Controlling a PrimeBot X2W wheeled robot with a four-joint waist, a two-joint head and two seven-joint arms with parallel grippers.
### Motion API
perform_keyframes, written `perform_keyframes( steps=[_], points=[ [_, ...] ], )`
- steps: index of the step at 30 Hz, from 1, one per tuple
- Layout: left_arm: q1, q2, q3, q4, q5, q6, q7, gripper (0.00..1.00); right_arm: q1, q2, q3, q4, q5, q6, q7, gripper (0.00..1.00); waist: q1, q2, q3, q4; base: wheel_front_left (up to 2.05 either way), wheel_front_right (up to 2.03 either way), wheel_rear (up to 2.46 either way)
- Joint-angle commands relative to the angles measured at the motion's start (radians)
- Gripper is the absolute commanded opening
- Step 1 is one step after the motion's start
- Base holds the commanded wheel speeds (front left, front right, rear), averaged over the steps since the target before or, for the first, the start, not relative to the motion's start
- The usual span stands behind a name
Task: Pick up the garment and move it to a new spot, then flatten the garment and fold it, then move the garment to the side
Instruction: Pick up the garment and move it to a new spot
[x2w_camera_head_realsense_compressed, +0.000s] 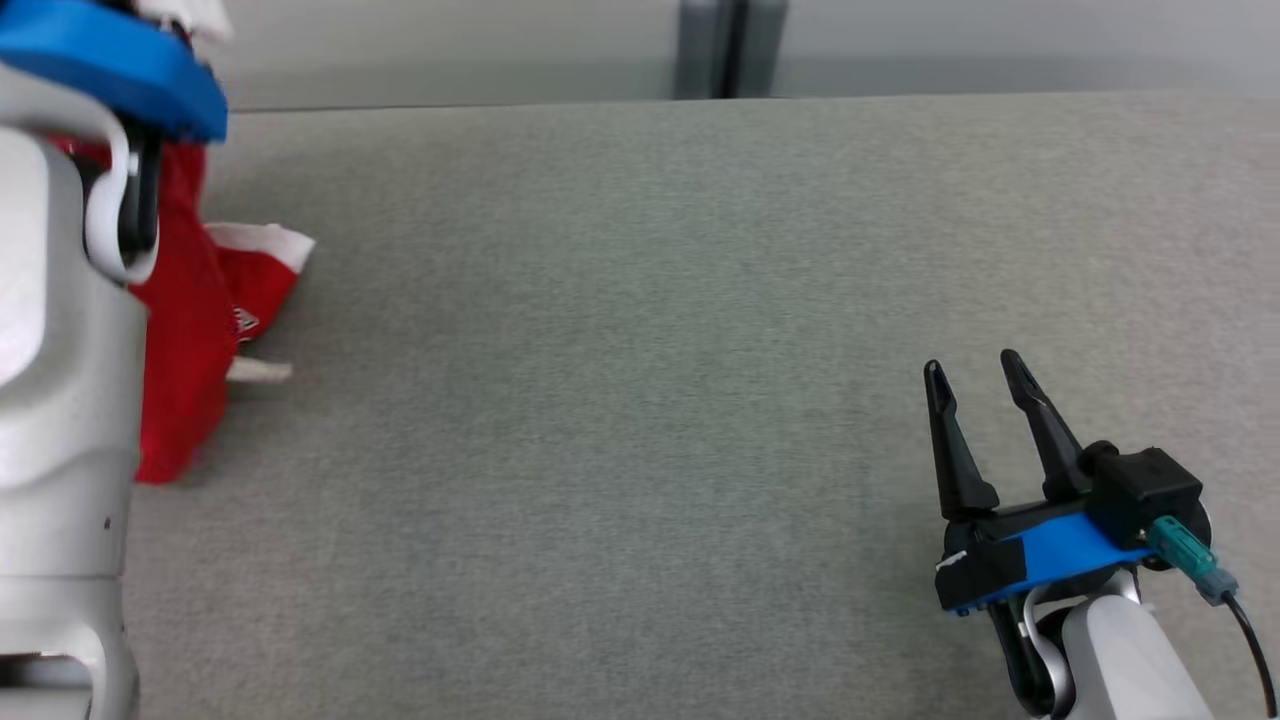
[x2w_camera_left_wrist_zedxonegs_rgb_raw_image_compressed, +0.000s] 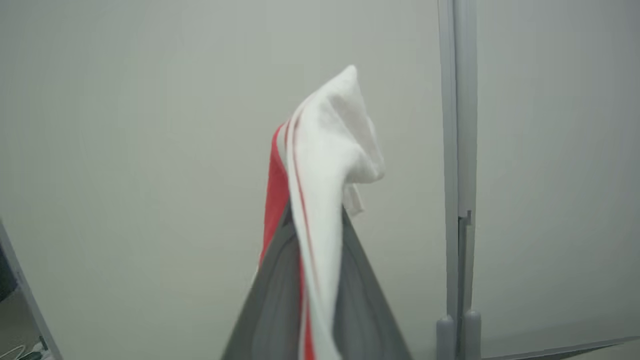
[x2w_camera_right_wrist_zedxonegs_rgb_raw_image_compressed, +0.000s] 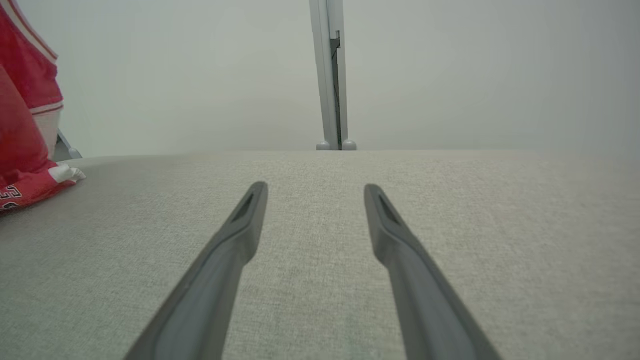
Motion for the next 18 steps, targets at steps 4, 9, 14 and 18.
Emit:
perform_keyframes(
  steps=[4,9,14,18],
  points=[
    [-0.064,-0.027,-0.043,-0.165,-0.004,-0.009,0.065,0.0,0.008,-0.006,0.003,0.019,0.025,0.0,-0.011,1.0,0.0001,0.0001,-0.027,-0.083,0.0,0.0,0.0],
    [-0.148,-0.089,-0.103,-0.331,-0.025,-0.014,0.155,0.0,-0.007,-0.006,0.002,0.036,0.057,0.0,-0.014,1.0,0.0001,0.0001,-0.022,-0.185,0.0,0.0,0.0],
    [-0.23,-0.16,-0.166,-0.379,-0.054,-0.017,0.207,0.0,-0.006,-0.006,-0.004,0.024,0.091,0.0,-0.014,1.0,0.0001,0.0001,-0.011,-0.291,0.0,0.0,0.0],
    [-0.265,-0.207,-0.214,-0.35,-0.082,-0.021,0.2,0.0,0.003,-0.005,-0.022,0.02,0.108,0.0,-0.014,1.0,0.0001,0.0001,-0.002,-0.346,0.0,0.0,0.0]
  ],
)
